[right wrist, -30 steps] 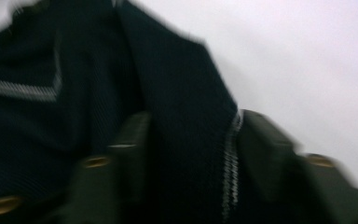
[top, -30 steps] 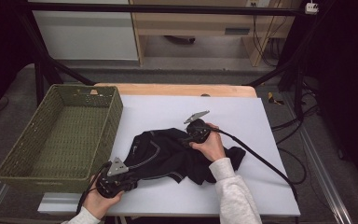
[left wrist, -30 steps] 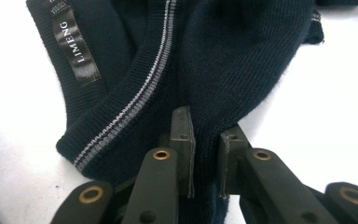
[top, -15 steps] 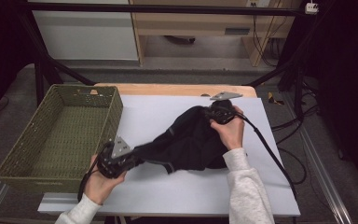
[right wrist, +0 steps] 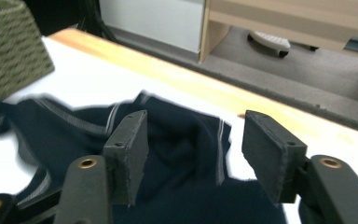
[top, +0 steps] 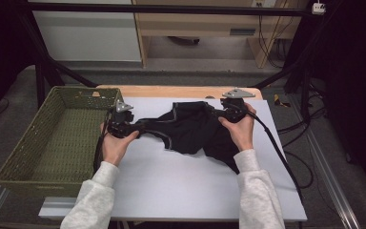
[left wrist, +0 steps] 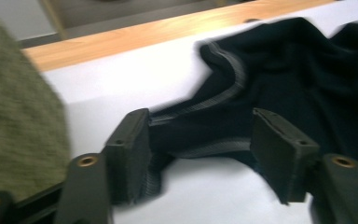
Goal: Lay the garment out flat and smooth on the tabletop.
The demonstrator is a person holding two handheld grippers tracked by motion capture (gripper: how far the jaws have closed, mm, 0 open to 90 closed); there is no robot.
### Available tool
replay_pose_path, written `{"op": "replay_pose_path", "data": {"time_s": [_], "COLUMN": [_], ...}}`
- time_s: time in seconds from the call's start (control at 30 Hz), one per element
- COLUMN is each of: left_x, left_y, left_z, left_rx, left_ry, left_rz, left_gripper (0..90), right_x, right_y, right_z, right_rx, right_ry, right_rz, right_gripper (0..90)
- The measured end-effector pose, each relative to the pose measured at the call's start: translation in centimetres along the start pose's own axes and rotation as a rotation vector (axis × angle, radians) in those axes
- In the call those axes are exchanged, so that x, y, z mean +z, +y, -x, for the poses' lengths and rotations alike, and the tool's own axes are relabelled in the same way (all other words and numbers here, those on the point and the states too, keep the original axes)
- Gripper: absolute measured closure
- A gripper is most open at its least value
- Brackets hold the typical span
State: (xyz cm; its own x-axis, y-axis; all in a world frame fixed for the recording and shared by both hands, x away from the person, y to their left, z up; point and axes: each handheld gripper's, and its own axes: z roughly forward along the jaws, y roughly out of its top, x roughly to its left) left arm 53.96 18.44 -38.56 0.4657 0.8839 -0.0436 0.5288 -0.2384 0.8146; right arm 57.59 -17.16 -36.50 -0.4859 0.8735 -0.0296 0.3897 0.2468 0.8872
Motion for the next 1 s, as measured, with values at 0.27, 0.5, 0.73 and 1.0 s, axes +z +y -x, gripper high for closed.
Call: {"op": "replay_pose_path", "data": {"time_s": [0.27,0.5,0.73,1.0], "left_x": [1.6,5.1,8.2,10.4], "left_y": [-2.1,-3.3,-3.1,-1.5], "left_z": [4.8,8.5,11.8,14.5], "left_rx": [0.067,0.11,0.146,0.161], "left_ry": [-0.188,-0.259,-0.293,-0.294], "left_rz": [-0.003,-0.113,-0.148,-0.149], "left_gripper": [8.3,3.4,14.4,37.8], "right_x": [-2.6,-3.3,-4.5,-5.9], "right_y": [-3.1,-7.3,-10.6,-12.5], "right_z": [1.5,2.9,3.7,4.1], "right_rx": [0.06,0.092,0.127,0.132], "right_ry": [0.035,0.054,0.058,0.066], "right_rz": [-0.036,-0.09,-0.108,-0.126], "right_gripper": [31.6,28.1,30.5,29.5]}}
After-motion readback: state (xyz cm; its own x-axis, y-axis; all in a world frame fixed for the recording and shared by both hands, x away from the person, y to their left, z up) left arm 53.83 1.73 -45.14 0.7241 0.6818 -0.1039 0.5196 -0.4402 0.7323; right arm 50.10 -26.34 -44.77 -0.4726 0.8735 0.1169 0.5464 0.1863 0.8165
